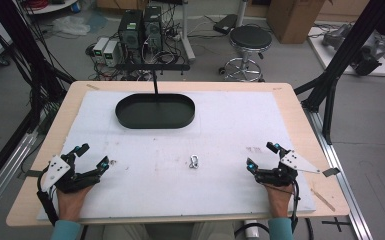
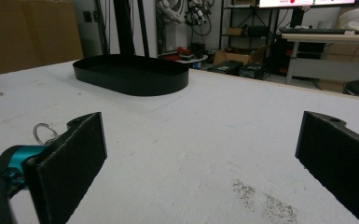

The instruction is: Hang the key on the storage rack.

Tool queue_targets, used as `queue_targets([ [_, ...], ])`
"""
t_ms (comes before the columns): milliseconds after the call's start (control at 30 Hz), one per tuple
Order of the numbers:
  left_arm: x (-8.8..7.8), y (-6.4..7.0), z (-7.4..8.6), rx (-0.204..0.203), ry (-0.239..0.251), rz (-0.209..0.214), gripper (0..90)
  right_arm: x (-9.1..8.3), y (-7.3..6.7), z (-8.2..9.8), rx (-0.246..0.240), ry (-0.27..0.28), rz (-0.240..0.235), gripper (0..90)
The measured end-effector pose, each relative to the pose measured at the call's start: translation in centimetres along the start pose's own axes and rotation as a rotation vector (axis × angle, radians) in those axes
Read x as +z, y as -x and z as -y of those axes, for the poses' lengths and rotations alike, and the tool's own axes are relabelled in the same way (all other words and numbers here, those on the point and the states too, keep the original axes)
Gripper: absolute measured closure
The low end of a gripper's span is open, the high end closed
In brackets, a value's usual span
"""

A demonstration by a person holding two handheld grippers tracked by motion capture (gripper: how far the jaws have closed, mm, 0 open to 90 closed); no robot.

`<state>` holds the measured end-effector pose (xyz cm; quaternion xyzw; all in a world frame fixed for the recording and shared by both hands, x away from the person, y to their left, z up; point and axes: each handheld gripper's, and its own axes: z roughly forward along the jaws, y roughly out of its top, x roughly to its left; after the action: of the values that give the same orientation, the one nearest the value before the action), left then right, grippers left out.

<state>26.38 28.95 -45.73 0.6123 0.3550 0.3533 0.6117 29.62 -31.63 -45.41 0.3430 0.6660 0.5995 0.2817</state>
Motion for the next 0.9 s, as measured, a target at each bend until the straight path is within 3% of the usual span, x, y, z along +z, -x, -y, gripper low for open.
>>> queue_targets([
  [700,0.0,-0.02,-0.01,-0.002,0.001,0.003,16.0,0.0,0.11,-0.02,-0.011,0.004,0.002,1.1],
  [900,0.0,0.0,-0.01,-0.005,0.006,0.003,16.0,0.07,0.42,-0.15,0.027,-0.003,-0.009,1.1],
])
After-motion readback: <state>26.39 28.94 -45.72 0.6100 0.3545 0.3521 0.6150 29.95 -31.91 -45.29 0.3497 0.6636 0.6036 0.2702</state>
